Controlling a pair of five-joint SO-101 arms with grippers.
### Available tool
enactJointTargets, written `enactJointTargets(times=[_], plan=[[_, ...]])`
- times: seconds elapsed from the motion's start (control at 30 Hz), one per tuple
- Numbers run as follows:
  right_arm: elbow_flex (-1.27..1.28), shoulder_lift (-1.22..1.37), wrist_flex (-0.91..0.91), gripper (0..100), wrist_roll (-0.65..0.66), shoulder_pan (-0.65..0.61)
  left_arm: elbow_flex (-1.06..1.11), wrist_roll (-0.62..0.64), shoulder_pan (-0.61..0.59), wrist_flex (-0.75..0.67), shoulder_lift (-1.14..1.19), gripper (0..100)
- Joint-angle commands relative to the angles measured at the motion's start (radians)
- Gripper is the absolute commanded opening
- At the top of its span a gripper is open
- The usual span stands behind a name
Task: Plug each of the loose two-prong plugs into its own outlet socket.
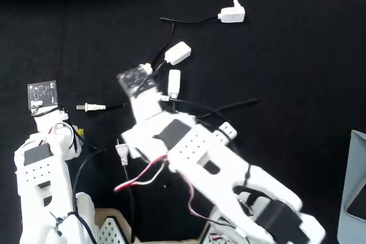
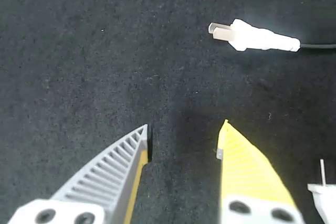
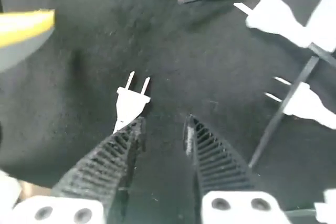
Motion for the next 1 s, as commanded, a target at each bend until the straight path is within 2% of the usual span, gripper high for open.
enactJointTargets(times=[0.0, 0.2, 0.4, 0.6, 0.8, 0.87, 0.97], plan=[[-0.087, 0.093, -0.044, 13.1, -0.023, -0.063, -0.042, 0.011, -0.010, -0.018, -0.020, 22], [-0.220, 0.328, -0.043, 13.1, -0.092, -0.123, -0.041, 0.011, -0.004, -0.018, -0.020, 22], [-0.300, 0.453, -0.048, 13.1, -0.118, -0.167, -0.039, 0.011, -0.002, -0.018, -0.020, 22], [-0.300, 0.547, -0.032, 12.3, -0.112, -0.120, -0.038, 0.011, -0.002, -0.018, -0.018, 22], [-0.297, 0.568, -0.009, 2.5, -0.107, -0.061, -0.038, 0.011, -0.002, -0.018, -0.018, 22], [-0.303, 0.570, 0.021, 4.0, -0.107, -0.064, -0.038, 0.011, -0.002, -0.018, -0.018, 22], [-0.328, 0.567, 0.075, 11.6, -0.115, -0.068, -0.038, 0.011, -0.002, -0.018, -0.018, 22]])
